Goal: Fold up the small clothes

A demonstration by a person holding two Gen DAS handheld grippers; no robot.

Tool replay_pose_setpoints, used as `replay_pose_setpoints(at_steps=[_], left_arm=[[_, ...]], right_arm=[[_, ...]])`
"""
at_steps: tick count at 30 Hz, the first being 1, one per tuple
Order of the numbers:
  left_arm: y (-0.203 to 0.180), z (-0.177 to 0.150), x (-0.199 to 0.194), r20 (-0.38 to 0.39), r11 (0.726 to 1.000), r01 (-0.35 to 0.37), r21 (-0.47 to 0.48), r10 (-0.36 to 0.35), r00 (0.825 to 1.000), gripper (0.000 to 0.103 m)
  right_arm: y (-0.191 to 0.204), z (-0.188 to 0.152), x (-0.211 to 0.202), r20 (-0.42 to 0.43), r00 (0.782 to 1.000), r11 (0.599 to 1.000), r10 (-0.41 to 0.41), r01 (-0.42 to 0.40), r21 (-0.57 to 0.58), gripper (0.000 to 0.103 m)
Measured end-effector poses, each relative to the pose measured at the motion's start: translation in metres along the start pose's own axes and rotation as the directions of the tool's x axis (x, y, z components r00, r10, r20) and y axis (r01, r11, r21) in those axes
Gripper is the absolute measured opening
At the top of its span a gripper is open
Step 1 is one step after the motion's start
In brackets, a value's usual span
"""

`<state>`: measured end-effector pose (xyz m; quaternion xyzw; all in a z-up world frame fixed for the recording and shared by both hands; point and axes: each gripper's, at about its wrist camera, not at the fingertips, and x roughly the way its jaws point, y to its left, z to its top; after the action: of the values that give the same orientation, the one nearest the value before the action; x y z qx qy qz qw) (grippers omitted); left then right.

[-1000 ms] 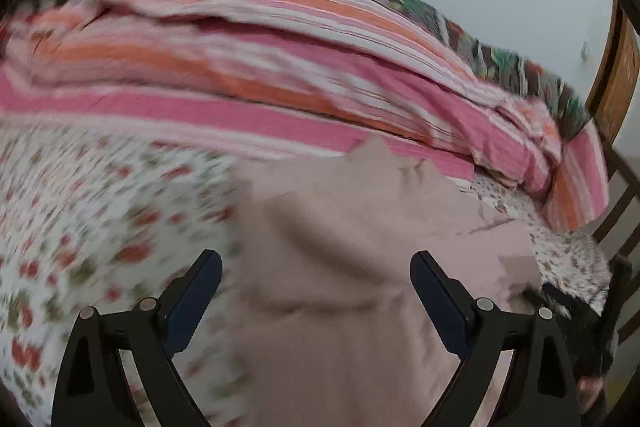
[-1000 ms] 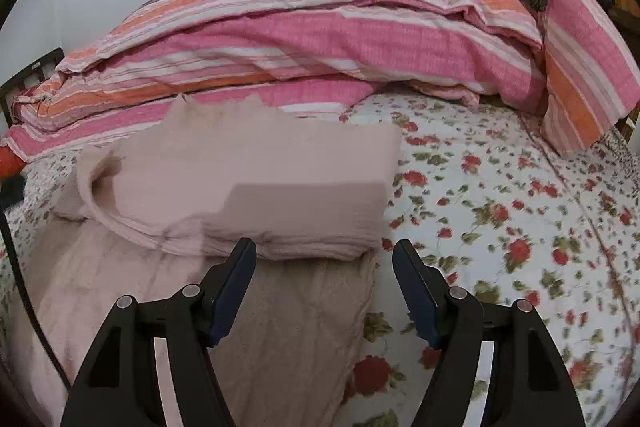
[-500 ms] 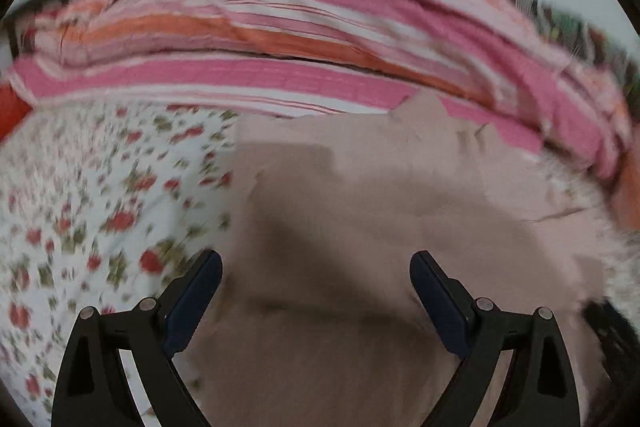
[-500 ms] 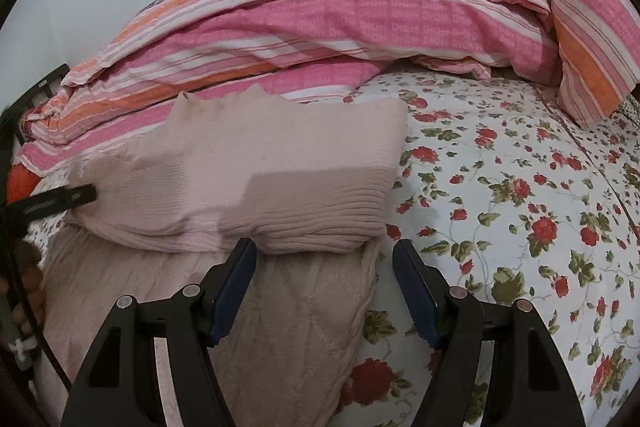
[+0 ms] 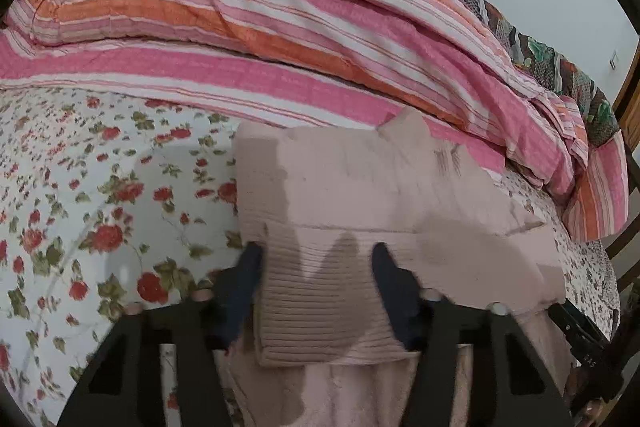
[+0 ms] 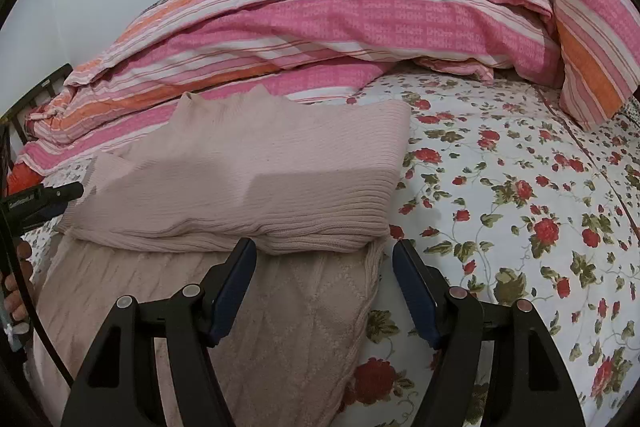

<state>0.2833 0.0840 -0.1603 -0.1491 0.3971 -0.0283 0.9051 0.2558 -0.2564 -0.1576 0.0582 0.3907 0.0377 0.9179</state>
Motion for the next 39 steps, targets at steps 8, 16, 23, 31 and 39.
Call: replay_pose_setpoints(at_steps=[8, 16, 23, 31, 39], left_arm=[[-0.009, 0.001, 0.011, -0.029, 0.997, 0.024, 0.067, -0.022, 0.999, 0.009], [-0.027, 0.046, -0.016, 0.124, 0.988, 0.136, 0.073, -0.144, 0.982, 0.007], [-0.010, 0.041, 0.016, 0.034, 0.999, -0.001, 0.040, 0.000, 0.999, 0.007], [0.006, 0.013, 0.010, -0.045, 1.000, -0.020, -0.005, 0.019, 0.999, 0.041], [0.007, -0.031, -0.044, -0.017, 0.994, -0.053, 0.091, 0.055, 0.998, 0.061]], right_arm=[[0.001, -0.001, -0.001, 0.002, 1.000, 1.000, 0.007, -0.007, 0.002, 0.070], [-0.001, 0.000, -0.001, 0.009, 1.000, 1.000, 0.019, -0.019, 0.014, 0.070], [0.000, -0.001, -0.002, 0.010, 1.000, 0.999, 0.026, -0.027, 0.024, 0.070], [-0.001, -0.001, -0.002, 0.012, 0.999, 0.999, 0.033, -0.033, 0.023, 0.070], [0.000, 0.001, -0.006, -0.029, 0.999, 0.999, 0.037, -0.036, 0.027, 0.070]])
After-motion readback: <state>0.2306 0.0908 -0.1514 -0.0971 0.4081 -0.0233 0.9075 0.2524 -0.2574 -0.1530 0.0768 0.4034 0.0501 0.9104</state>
